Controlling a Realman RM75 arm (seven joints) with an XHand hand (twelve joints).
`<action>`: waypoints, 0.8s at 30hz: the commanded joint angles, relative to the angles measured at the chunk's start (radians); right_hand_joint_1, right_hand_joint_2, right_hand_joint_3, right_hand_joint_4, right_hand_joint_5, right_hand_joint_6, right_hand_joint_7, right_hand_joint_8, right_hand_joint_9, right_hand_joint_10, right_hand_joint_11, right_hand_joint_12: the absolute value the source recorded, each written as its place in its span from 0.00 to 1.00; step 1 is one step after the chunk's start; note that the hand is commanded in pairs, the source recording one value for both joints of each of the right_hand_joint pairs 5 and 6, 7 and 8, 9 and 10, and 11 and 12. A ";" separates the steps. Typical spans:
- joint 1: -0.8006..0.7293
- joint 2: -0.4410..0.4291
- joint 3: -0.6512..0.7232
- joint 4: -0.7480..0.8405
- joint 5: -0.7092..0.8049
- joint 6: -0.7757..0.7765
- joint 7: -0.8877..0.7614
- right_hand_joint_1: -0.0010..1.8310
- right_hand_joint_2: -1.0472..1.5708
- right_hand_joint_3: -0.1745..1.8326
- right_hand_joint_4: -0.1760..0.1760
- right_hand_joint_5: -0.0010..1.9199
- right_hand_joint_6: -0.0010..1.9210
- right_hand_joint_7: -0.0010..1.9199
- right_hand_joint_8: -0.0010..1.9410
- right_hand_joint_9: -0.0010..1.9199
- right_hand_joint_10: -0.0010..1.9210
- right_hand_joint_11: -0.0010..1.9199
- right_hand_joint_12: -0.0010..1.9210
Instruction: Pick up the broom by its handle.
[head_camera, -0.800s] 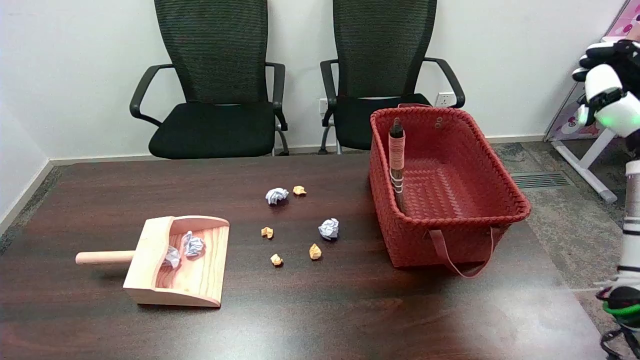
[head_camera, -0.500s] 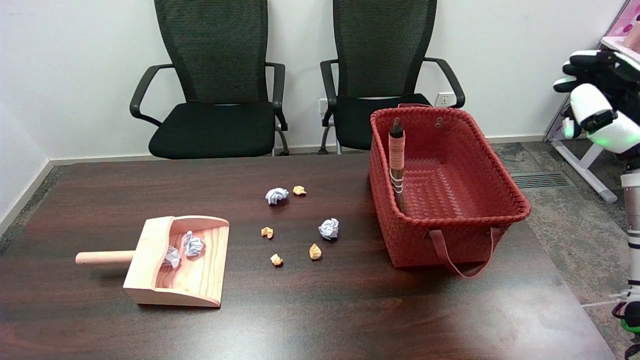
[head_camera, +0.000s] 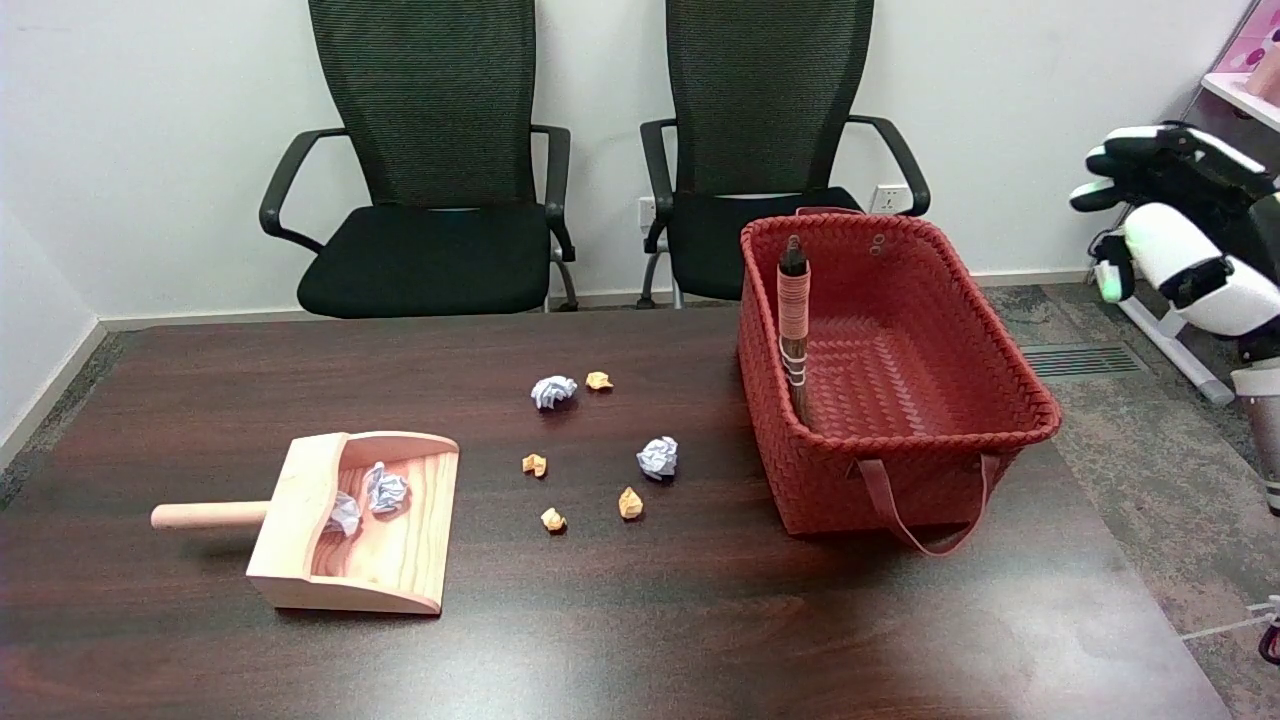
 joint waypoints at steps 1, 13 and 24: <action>0.029 0.004 0.004 0.074 -0.145 0.175 0.087 0.46 0.60 0.62 0.00 0.33 0.33 0.33 0.33 0.38 0.38 0.77 0.77; 0.091 -0.005 0.069 0.130 -0.234 0.393 0.329 0.49 0.36 0.49 0.23 0.14 0.14 0.14 0.14 0.17 0.17 0.33 0.33; 0.087 -0.015 0.101 0.044 -0.224 0.383 0.337 0.48 0.42 0.43 0.11 0.11 0.11 0.11 0.10 0.17 0.17 0.33 0.33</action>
